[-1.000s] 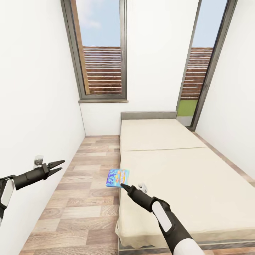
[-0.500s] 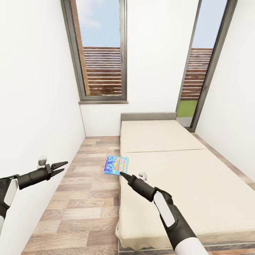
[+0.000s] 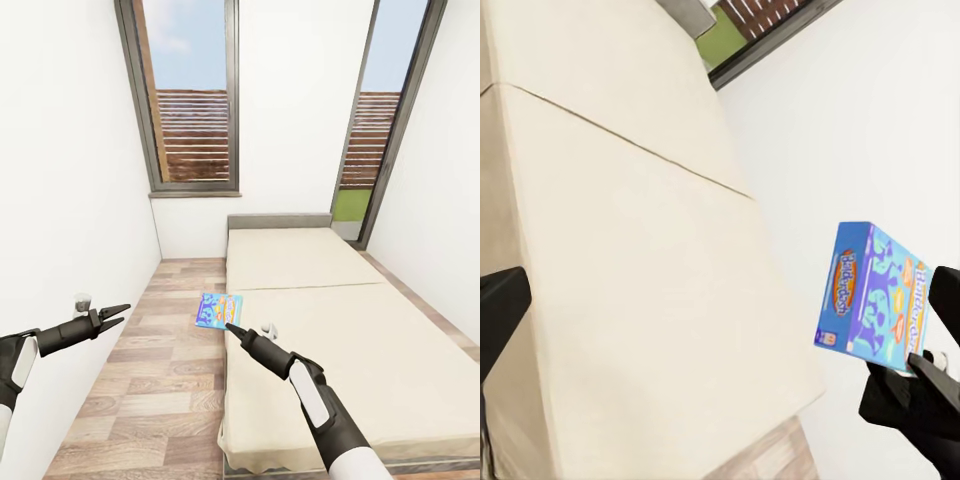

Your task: Put all the toys in the child's room - the three board games (two on the bed and one on the table), the two jigsaw puzzles on the table, and the tennis ball on the table - inside the toy box on the table in the child's room.

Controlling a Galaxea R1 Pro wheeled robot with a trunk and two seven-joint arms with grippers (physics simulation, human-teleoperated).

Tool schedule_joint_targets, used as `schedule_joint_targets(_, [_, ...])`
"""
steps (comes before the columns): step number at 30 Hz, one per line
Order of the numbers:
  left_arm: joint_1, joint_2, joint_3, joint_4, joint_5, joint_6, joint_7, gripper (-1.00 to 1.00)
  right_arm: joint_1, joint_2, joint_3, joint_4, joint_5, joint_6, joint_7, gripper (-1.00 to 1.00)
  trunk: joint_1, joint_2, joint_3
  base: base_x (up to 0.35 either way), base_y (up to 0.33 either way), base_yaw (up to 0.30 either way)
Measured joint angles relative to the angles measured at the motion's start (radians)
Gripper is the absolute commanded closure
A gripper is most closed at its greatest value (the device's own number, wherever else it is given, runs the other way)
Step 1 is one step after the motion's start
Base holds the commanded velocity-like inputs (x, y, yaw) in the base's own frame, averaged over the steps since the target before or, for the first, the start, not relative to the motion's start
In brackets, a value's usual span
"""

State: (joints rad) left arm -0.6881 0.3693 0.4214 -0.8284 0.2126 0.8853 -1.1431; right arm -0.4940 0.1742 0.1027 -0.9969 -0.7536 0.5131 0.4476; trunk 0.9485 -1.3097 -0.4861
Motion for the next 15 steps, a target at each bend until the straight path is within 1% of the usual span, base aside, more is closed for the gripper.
schedule_joint_targets(11, [0.0,-0.003,-0.001,0.0,0.0,0.0,0.001,-1.0,-0.001,0.0,-0.01,-0.003,0.001,0.004,-0.009,1.0,-0.042,0.077,0.034,0.0,0.0,0.0])
schedule_joint_targets(15, [0.0,-0.003,-0.001,0.0,0.0,0.0,0.002,-1.0,-0.001,-0.045,-0.006,-0.004,0.003,0.012,-0.011,1.0,-0.058,0.105,0.047,0.0,0.0,0.0])
